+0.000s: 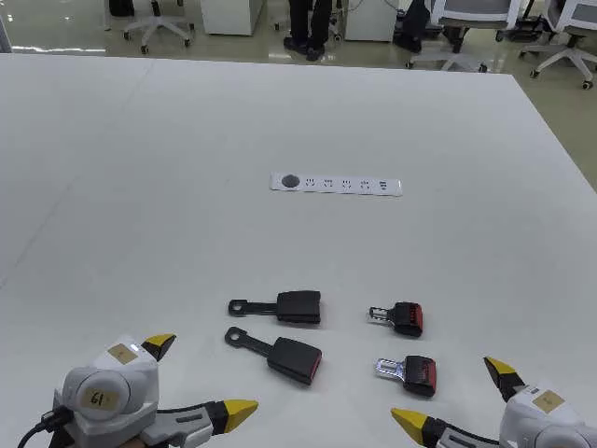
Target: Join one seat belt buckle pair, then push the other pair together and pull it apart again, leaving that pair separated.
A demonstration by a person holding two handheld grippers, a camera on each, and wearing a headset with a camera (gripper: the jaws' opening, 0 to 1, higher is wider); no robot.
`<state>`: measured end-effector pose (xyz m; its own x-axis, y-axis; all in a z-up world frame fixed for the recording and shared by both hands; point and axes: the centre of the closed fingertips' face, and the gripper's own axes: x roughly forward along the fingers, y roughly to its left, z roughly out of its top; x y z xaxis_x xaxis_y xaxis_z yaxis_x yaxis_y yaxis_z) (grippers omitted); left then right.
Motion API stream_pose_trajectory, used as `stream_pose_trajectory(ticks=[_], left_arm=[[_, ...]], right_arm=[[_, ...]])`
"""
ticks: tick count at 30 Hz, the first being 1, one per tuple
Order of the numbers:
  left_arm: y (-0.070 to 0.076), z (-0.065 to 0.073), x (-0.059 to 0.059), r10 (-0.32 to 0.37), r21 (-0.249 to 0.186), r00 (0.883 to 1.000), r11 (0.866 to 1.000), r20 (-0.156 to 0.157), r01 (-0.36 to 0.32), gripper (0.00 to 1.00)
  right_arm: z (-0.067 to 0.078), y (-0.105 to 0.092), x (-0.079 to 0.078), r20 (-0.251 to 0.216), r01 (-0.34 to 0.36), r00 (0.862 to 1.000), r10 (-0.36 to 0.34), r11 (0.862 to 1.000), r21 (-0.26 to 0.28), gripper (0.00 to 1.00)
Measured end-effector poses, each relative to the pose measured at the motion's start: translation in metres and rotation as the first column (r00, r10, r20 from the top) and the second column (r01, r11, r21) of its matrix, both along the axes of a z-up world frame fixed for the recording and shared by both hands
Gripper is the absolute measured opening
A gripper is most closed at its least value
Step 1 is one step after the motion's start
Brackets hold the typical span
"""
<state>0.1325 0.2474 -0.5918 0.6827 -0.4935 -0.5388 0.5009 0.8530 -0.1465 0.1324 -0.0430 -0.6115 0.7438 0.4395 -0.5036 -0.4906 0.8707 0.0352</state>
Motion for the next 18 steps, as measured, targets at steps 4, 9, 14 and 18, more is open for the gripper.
stream_pose_trajectory(ticks=[4, 9, 14, 18], left_arm=[[0.0019, -0.0025, 0.0, 0.002, -0.001, 1.0, 1.0, 0.0, -0.002, 0.95], [0.0014, -0.003, 0.0004, 0.001, -0.001, 1.0, 1.0, 0.0, -0.001, 0.95], [0.0014, -0.0041, 0.0014, 0.001, -0.002, 1.0, 1.0, -0.001, -0.001, 0.94], [0.0007, -0.0039, 0.0019, 0.001, -0.003, 1.0, 1.0, -0.001, -0.001, 0.94]], right_arm=[[-0.0005, -0.0002, 0.0001, 0.0, 0.001, 1.0, -0.001, 1.0, 0.002, 0.97], [-0.0015, -0.0009, -0.0007, -0.003, 0.0, 1.0, 0.0, 1.0, 0.0, 0.97], [-0.0025, -0.0026, -0.0016, -0.006, 0.0, 1.0, 0.0, 1.0, -0.002, 0.98], [-0.0029, -0.0032, -0.001, -0.005, 0.001, 1.0, -0.001, 1.0, -0.001, 0.98]])
